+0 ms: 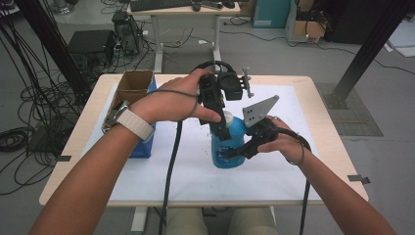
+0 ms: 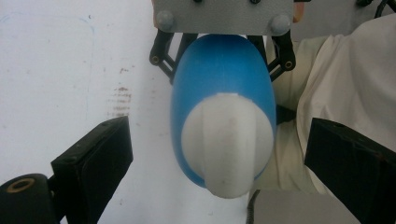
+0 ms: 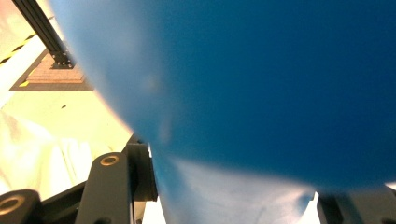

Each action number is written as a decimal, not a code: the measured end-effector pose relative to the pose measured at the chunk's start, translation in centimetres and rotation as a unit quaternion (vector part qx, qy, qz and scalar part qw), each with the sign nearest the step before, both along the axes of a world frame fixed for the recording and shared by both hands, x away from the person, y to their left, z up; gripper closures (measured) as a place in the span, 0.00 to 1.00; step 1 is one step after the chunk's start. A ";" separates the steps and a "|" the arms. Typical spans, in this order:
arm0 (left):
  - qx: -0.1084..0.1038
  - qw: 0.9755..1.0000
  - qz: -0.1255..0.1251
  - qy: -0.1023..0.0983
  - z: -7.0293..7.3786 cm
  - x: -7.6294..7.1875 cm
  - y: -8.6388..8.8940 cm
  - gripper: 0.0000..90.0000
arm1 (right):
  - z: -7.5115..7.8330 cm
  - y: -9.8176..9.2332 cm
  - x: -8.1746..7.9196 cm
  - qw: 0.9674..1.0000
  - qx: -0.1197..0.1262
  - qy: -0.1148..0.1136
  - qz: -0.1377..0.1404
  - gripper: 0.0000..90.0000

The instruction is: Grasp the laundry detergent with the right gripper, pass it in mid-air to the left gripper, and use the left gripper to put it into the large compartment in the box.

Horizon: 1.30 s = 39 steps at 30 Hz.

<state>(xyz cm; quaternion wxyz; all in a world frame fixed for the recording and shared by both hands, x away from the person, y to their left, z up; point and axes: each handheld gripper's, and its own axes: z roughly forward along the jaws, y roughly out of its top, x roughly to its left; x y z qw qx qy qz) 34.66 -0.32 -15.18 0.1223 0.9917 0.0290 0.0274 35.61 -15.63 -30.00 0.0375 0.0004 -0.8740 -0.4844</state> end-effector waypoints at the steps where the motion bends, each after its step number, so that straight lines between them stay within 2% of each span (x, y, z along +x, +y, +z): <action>1: -0.001 1.000 0.000 0.000 0.0 0.0 0.0 0.09 | 0.0 0.0 0.0 1.000 0.000 0.001 0.000 0.47; 39: -0.002 1.000 -0.001 -0.006 0.0 -0.2 0.1 0.09 | -0.2 0.0 0.1 1.000 0.000 0.009 -0.002 0.47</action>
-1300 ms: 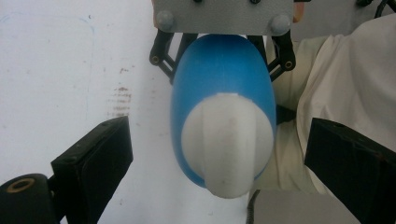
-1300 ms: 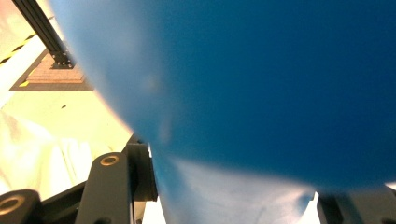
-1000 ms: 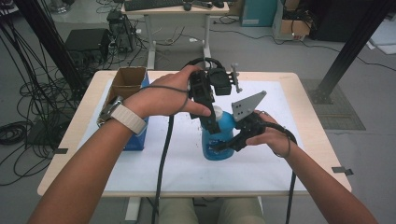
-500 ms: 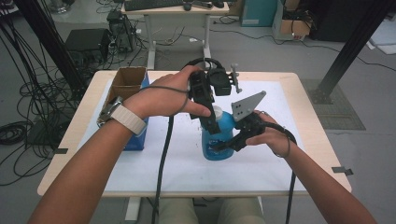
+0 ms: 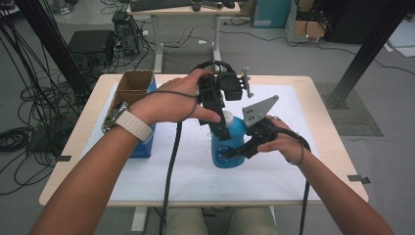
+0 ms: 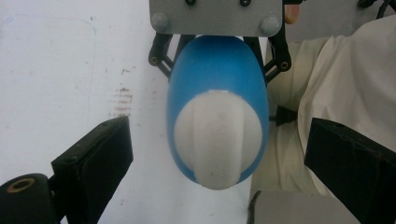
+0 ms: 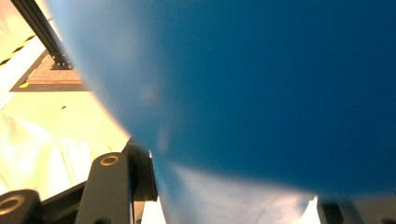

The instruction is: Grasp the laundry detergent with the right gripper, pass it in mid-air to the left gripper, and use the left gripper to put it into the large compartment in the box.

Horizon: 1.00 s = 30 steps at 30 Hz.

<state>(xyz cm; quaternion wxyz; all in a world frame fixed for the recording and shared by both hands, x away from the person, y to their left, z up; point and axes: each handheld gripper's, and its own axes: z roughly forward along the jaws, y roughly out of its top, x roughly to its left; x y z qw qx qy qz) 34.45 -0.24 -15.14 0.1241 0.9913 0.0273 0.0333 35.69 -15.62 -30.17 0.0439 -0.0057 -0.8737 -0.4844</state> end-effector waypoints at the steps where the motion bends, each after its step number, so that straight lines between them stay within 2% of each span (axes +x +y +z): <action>1: 0.000 1.000 0.000 0.000 0.0 0.0 0.0 0.09 | 0.0 0.0 0.0 1.000 -0.001 0.000 0.000 0.47; 10: 0.000 1.000 0.001 0.001 0.0 0.0 0.1 0.09 | 0.0 0.0 0.0 1.000 0.000 0.000 -0.002 0.47; 12: 0.000 1.000 0.002 0.001 0.0 0.0 0.1 0.09 | -0.1 0.0 0.2 1.000 0.003 -0.008 0.001 0.47; 30: -0.001 1.000 0.002 0.002 -0.1 0.0 0.1 0.09 | -0.1 0.0 0.2 1.000 0.005 -0.009 0.001 0.47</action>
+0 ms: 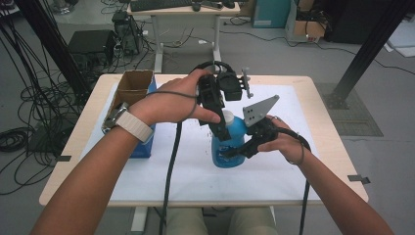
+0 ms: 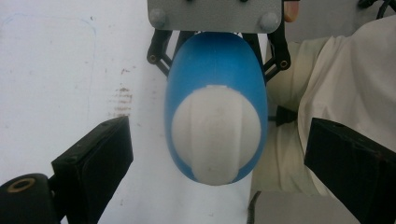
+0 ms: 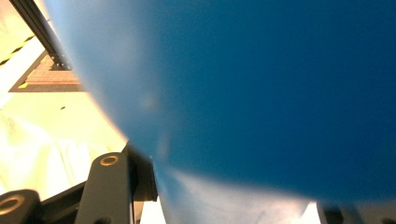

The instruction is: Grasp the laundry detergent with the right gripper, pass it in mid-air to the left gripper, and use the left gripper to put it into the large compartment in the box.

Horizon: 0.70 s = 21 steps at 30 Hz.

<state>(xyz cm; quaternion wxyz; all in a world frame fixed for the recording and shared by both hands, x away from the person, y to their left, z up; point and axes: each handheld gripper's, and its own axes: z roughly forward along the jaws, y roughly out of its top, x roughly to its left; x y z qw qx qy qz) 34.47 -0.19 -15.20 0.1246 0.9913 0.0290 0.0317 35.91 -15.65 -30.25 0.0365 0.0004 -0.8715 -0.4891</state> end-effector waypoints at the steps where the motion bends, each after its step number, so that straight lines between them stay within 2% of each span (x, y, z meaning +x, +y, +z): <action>1: 0.001 1.000 0.000 0.000 0.0 0.0 0.0 0.09 | 0.0 0.0 0.0 1.000 0.000 -0.002 0.000 0.47; 21: -0.001 1.000 0.001 0.000 0.0 0.1 0.1 0.09 | -0.1 0.1 0.0 1.000 -0.003 0.000 0.003 0.47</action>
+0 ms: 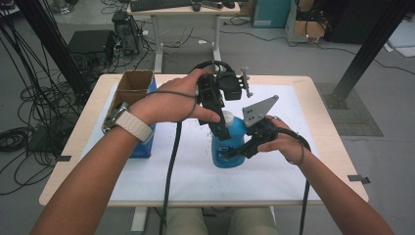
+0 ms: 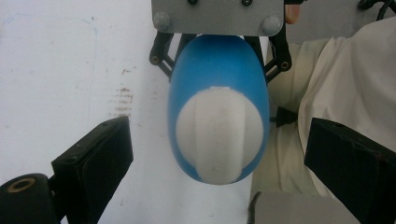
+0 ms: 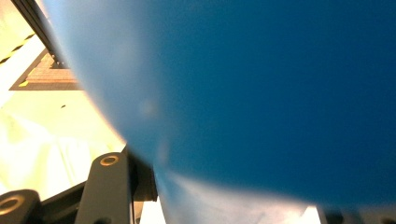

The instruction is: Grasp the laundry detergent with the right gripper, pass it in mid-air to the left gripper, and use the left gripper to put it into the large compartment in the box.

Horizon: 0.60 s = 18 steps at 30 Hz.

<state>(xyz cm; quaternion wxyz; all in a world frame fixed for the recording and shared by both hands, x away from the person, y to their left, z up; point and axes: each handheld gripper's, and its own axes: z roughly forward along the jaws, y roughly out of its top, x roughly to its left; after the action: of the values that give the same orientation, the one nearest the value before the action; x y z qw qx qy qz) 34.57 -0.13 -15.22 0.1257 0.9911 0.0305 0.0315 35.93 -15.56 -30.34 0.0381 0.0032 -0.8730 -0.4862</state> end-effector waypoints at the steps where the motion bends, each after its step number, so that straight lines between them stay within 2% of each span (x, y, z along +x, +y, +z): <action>1: -0.001 1.000 0.000 -0.001 0.0 0.0 0.0 0.09 | 0.0 0.0 0.0 1.000 0.001 -0.001 0.001 0.47; 18: -0.001 1.000 0.000 -0.001 0.0 -0.1 0.0 0.09 | 0.0 0.0 0.0 1.000 -0.001 -0.001 0.001 0.47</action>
<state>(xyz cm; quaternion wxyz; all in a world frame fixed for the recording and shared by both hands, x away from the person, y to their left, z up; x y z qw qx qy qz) 34.52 -0.13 -15.26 0.1263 0.9910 0.0301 0.0323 35.91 -15.60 -30.37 0.0376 0.0047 -0.8735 -0.4853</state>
